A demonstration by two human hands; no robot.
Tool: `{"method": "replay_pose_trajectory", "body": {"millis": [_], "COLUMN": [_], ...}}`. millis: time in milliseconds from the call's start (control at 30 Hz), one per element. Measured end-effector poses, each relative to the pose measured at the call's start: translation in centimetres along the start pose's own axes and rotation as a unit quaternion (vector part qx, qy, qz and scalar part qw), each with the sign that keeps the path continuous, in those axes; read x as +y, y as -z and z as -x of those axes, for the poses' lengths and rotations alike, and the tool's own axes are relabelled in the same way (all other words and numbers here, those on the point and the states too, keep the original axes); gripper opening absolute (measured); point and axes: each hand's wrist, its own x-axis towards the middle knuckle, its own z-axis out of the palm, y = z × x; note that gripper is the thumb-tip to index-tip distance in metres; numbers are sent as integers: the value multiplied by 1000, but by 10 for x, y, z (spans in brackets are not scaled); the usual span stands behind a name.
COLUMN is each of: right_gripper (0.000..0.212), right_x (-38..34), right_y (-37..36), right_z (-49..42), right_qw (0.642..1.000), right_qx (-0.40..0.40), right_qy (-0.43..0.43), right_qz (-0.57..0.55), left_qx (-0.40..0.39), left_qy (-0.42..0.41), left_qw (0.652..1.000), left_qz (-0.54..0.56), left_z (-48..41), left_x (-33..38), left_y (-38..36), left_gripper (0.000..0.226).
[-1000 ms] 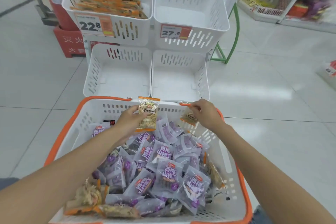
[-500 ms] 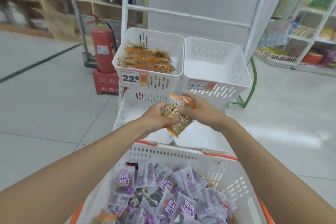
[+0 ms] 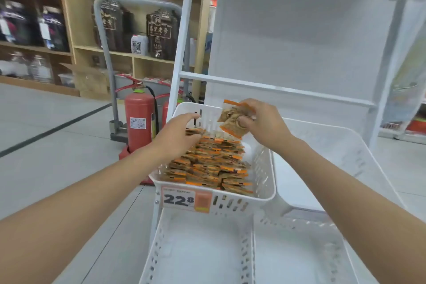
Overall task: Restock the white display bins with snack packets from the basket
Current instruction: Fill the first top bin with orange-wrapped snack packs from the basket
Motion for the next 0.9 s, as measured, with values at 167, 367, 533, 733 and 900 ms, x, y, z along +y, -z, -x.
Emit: {"method": "replay_pose_trajectory", "body": {"millis": [167, 367, 533, 733, 900], "right_gripper": [40, 34, 20, 31, 44], "right_x": [14, 38, 40, 48, 50], "right_y": [-69, -90, -68, -86, -96], "right_z": [-42, -43, -28, -27, -28], "right_qw": [987, 993, 988, 979, 970], "right_qx": [-147, -107, 16, -184, -241], "right_qy": [36, -8, 28, 26, -38], "right_qz": [48, 56, 149, 79, 20], "left_qx": [21, -39, -4, 38, 15], "left_qy": [-43, -109, -81, -106, -145], "left_qw": [998, 972, 973, 922, 893], "left_qz": [-44, -204, -216, -370, -426], "left_z": [-46, -67, -84, -95, -93], "left_x": [-38, -42, -37, -49, -72], "left_y": [-14, -25, -25, -19, -22], "left_gripper": [62, 46, 28, 49, 40]}}
